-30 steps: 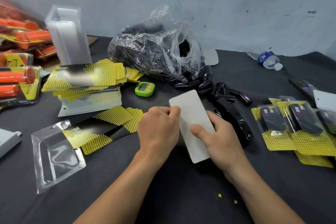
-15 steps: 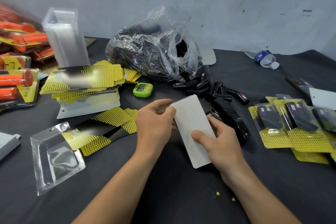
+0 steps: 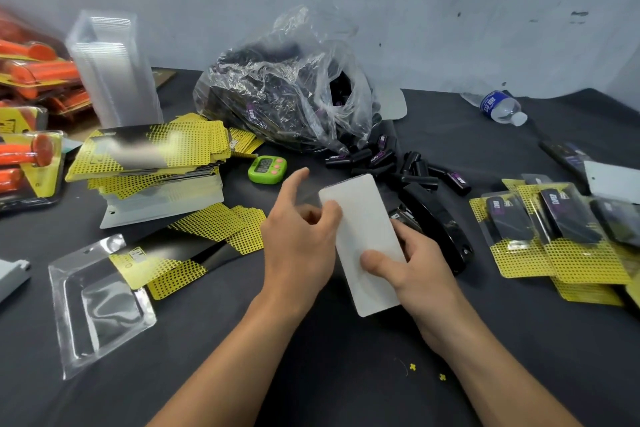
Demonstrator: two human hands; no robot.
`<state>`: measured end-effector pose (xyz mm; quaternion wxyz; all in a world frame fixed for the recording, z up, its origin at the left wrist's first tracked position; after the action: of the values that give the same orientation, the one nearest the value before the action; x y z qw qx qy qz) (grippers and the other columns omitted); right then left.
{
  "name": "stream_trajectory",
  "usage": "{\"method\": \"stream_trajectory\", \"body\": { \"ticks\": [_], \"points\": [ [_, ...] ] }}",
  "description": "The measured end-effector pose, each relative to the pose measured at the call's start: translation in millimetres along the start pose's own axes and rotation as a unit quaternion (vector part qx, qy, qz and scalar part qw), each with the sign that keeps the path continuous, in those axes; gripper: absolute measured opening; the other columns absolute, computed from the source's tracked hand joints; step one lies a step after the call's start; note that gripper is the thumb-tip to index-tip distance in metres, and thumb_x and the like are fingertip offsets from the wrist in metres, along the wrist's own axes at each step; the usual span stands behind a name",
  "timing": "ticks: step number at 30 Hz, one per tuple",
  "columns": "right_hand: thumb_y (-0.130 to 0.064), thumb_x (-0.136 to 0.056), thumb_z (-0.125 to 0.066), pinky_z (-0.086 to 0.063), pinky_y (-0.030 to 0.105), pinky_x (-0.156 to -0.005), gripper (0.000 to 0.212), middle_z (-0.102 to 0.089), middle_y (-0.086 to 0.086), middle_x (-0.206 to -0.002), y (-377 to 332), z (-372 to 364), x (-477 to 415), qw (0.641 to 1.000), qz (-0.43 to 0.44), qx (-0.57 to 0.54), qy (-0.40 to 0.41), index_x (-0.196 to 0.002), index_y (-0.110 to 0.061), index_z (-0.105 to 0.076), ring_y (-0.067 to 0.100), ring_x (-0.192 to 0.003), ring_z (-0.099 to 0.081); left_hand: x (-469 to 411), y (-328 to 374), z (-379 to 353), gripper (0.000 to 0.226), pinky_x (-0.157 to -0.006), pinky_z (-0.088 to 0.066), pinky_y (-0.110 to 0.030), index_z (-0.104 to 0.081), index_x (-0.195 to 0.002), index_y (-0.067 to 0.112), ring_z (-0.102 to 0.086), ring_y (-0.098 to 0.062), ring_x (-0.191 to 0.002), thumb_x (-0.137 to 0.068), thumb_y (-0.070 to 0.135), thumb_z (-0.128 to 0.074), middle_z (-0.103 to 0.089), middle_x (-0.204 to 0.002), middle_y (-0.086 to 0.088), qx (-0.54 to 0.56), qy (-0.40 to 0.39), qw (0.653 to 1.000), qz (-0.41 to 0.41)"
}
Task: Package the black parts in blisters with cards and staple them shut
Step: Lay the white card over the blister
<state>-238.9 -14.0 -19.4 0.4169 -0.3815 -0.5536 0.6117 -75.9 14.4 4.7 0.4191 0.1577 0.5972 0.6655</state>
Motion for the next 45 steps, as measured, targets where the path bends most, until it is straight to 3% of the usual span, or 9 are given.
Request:
{"method": "stream_trajectory", "body": {
  "ticks": [3, 7, 18, 24, 28, 32, 34, 40, 45],
  "points": [
    [-0.020, -0.082, -0.078, -0.062, 0.041, -0.078, 0.029, -0.080, -0.004, -0.101, 1, 1, -1, 0.998, -0.005, -0.036, 0.055, -0.107, -0.033, -0.075, 0.017, -0.091, -0.077, 2, -2, -7, 0.028, -0.050, -0.055, -0.031, -0.069, -0.117, 0.027, -0.067, -0.013, -0.054, -0.089, 0.023, -0.075, -0.074, -0.068, 0.004, 0.051, -0.119, 0.990, 0.059],
    [-0.012, -0.087, -0.079, -0.064, 0.044, -0.081, 0.033, -0.079, -0.012, -0.101, 6, 1, -3, 0.989, 0.001, -0.034, 0.146, -0.110, -0.035, -0.070, 0.011, -0.092, -0.076, 5, -7, -10, 0.009, -0.053, -0.056, -0.025, -0.079, -0.087, 0.022, -0.072, -0.013, -0.059, -0.086, 0.015, -0.075, -0.078, -0.073, 0.001, 0.054, -0.220, 0.968, 0.104],
    [-0.032, -0.082, -0.077, -0.064, 0.040, -0.076, 0.037, -0.075, -0.022, -0.102, 14, 3, -9, 0.986, 0.008, 0.081, 0.143, -0.112, -0.049, -0.065, 0.002, -0.090, -0.072, 3, -4, -11, 0.032, -0.052, -0.057, -0.022, -0.075, -0.071, 0.042, -0.071, -0.002, -0.059, -0.085, 0.014, -0.066, -0.075, -0.069, 0.016, -0.047, -0.221, 0.972, 0.059],
    [-0.024, -0.085, -0.076, -0.062, 0.048, -0.084, 0.030, -0.077, -0.017, -0.102, 12, 4, -11, 0.988, -0.002, 0.060, 0.139, -0.110, -0.039, -0.068, 0.007, -0.092, -0.074, 0, -1, -8, 0.047, -0.056, -0.060, -0.026, -0.080, -0.088, 0.041, -0.071, -0.011, -0.058, -0.091, 0.005, -0.051, -0.077, -0.074, 0.009, -0.059, -0.290, 0.955, 0.021],
    [-0.041, -0.064, -0.080, -0.060, 0.037, -0.087, 0.071, -0.072, -0.022, -0.114, 4, 3, -8, 0.993, 0.010, 0.061, 0.100, -0.131, -0.043, -0.057, 0.000, -0.103, -0.069, 2, -2, -6, 0.031, -0.064, -0.061, -0.038, -0.080, -0.094, 0.032, -0.071, -0.015, -0.068, -0.089, 0.014, -0.055, -0.076, -0.076, 0.006, -0.123, -0.272, 0.954, -0.006],
    [-0.024, -0.063, -0.080, -0.057, 0.029, -0.087, 0.087, -0.065, -0.031, -0.113, -2, 5, -4, 0.993, 0.024, 0.093, 0.069, -0.138, -0.048, -0.045, -0.009, -0.104, -0.064, 8, -4, -8, 0.025, -0.058, -0.057, -0.034, -0.078, -0.086, 0.025, -0.054, -0.014, -0.058, -0.083, 0.011, -0.057, -0.070, -0.066, -0.001, -0.143, -0.237, 0.960, -0.037],
    [-0.017, -0.064, -0.081, -0.058, 0.032, -0.087, 0.089, -0.065, -0.031, -0.112, -3, 6, -4, 0.992, 0.019, 0.104, 0.069, -0.138, -0.049, -0.045, -0.009, -0.102, -0.064, 9, -3, -7, 0.026, -0.050, -0.047, -0.031, -0.078, -0.085, 0.028, -0.040, -0.010, -0.051, -0.082, 0.011, -0.059, -0.064, -0.060, -0.003, -0.136, -0.241, 0.960, -0.045],
    [-0.007, -0.064, -0.080, -0.061, 0.040, -0.088, 0.089, -0.068, -0.023, -0.113, 1, 4, -5, 0.989, 0.011, 0.084, 0.117, -0.133, -0.052, -0.049, -0.003, -0.101, -0.066, 5, 4, 2, 0.054, -0.055, -0.053, -0.035, -0.067, -0.081, 0.069, -0.055, -0.005, -0.053, -0.077, 0.016, -0.071, -0.071, -0.070, 0.003, -0.110, -0.289, 0.951, -0.016],
    [-0.005, -0.068, -0.078, -0.059, 0.032, -0.082, 0.082, -0.066, -0.029, -0.110, 2, 3, -6, 0.989, 0.026, 0.079, 0.124, -0.113, -0.066, -0.047, -0.006, -0.099, -0.065, 3, 1, -1, 0.053, -0.054, -0.055, -0.032, -0.073, -0.090, 0.060, -0.058, -0.002, -0.053, -0.071, 0.011, -0.074, -0.071, -0.072, 0.006, -0.108, -0.292, 0.950, -0.004]
  ]
}}
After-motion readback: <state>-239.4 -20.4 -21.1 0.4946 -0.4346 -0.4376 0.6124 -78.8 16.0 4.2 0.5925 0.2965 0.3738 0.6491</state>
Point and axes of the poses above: each hand's wrist, its own x-axis away from the middle knuckle, its own z-axis out of the back of the hand, y = z × x, the point moved 2 cm from there along -x, towards the middle knuckle
